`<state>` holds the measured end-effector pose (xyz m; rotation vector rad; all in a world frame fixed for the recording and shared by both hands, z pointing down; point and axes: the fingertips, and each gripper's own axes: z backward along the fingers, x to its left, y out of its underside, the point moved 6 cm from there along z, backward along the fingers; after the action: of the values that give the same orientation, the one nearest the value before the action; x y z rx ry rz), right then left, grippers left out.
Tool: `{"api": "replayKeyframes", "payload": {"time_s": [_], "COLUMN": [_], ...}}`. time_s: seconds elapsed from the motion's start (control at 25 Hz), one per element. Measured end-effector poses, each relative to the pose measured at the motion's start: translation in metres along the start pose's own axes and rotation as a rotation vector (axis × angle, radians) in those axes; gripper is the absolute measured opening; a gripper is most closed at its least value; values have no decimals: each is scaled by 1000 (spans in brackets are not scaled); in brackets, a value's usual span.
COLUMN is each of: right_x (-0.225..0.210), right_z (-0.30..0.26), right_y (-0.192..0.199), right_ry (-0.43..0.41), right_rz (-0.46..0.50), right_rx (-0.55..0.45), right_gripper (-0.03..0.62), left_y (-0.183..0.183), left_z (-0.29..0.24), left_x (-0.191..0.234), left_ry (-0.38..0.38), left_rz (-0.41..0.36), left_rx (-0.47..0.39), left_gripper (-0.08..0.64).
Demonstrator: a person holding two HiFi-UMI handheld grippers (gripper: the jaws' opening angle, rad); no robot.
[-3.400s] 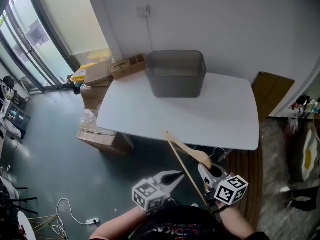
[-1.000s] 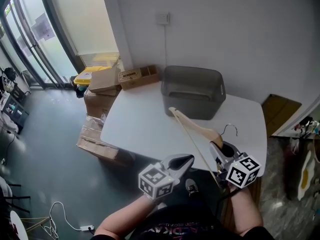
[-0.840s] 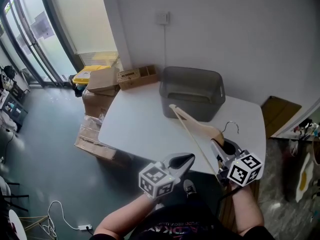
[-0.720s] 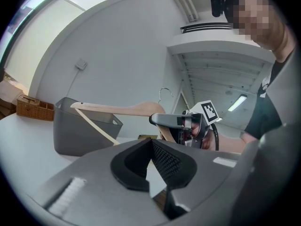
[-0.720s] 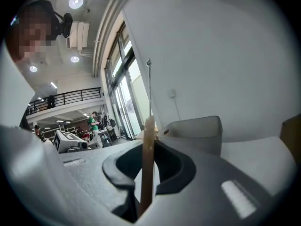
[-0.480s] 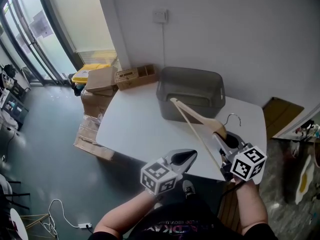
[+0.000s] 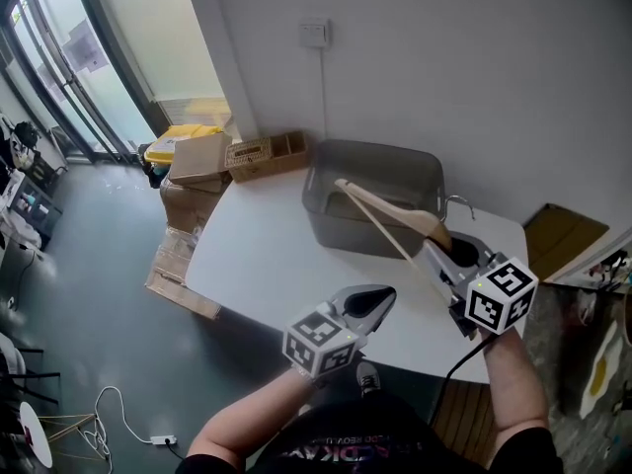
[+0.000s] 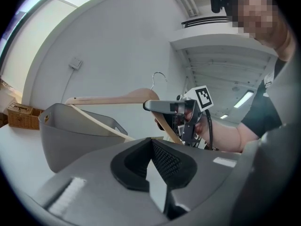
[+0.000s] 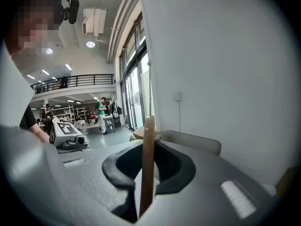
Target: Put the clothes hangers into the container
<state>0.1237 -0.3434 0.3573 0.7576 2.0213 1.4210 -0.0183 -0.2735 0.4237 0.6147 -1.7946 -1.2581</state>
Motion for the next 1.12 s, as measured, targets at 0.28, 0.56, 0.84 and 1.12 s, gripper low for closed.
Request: {"api": "replayKeyframes", "payload": {"time_s": [0.28,0.56,0.84,1.12], "right_x": [-43,-84,-112,-122], "right_z": [-32,-84,-148,-213], "right_y": [-25,-43,-46,-9], "right_ry": [-56,-129,-216,-277], "right_rz": [137,326,523,633], "right_rx": [103,256,414,577], "right_gripper": [55,55,55,55], "left_y": [-19,-22,-18,-8], "left_z": [-35,-73,-103,-117], "left_x": [24,52,84,105], "left_ry": [-60,-112,-176,-223], "left_rz": [-7,-26,4,39], "left_rx": [-13,-9,17,51], "left_gripper": [6,6,6,6]}}
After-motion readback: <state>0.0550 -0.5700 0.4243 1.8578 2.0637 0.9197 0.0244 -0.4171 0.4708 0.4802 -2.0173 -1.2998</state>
